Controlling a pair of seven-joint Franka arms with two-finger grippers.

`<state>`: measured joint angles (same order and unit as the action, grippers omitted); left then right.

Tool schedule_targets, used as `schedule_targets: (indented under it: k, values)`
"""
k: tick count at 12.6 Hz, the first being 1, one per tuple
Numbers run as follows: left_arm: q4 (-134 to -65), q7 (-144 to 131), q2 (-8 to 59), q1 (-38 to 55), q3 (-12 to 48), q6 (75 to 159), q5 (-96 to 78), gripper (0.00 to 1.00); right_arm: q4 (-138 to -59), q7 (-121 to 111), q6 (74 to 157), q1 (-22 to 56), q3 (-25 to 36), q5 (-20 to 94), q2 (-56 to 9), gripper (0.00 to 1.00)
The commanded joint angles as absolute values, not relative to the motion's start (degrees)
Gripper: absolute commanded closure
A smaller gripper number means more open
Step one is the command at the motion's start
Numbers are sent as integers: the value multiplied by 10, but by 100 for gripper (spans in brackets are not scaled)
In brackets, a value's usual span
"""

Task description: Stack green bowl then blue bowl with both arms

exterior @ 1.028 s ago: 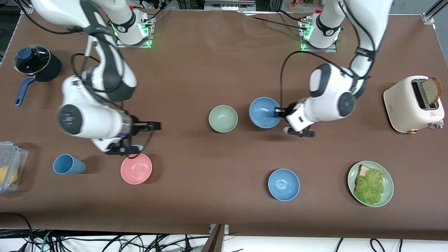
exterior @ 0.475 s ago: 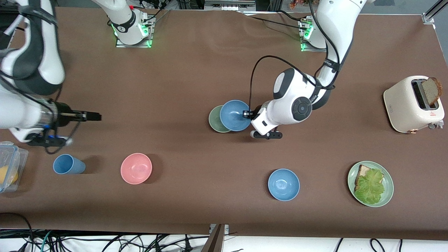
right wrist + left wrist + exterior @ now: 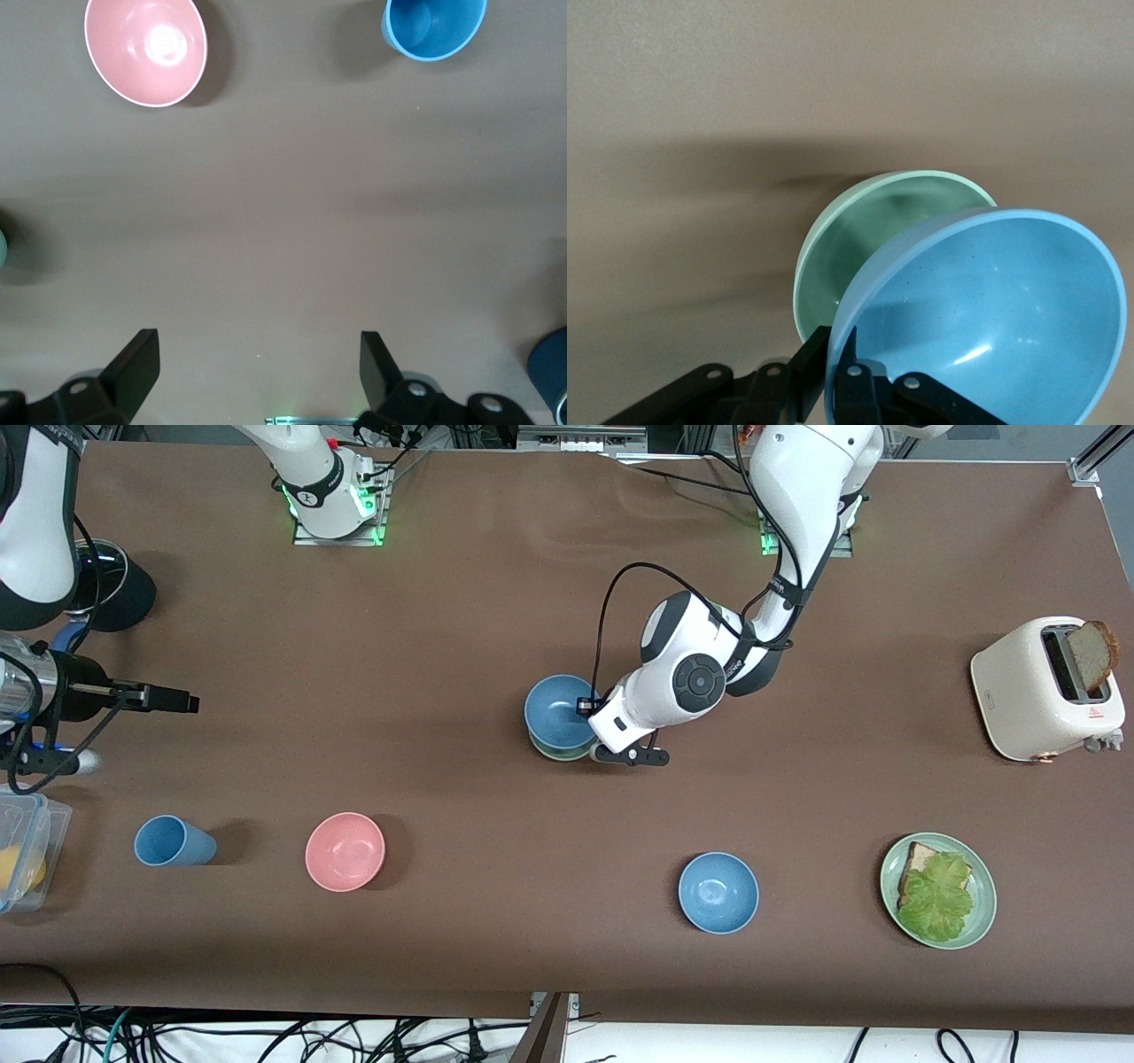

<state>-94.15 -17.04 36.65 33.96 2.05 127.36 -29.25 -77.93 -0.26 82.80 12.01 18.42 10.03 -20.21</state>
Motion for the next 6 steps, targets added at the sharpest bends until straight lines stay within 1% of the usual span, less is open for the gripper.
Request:
schedule_targets:
  k: [1, 3, 4, 6]
  values:
    - [-923, -167, 380, 347, 9, 1275, -297, 100, -779, -1, 854, 103, 175, 70, -172, 0]
    - [-923, -168, 386, 348, 9, 1287, -297, 100, -787, -1, 902, 99, 168, 60, -153, 0]
    - [-919, -170, 389, 348, 9, 1287, -297, 100, -787, 1, 903, 98, 164, 60, -137, 0]
    - [-915, -174, 395, 352, 8, 1287, -298, 100, -795, -3, 913, 65, 151, 60, -130, 0]
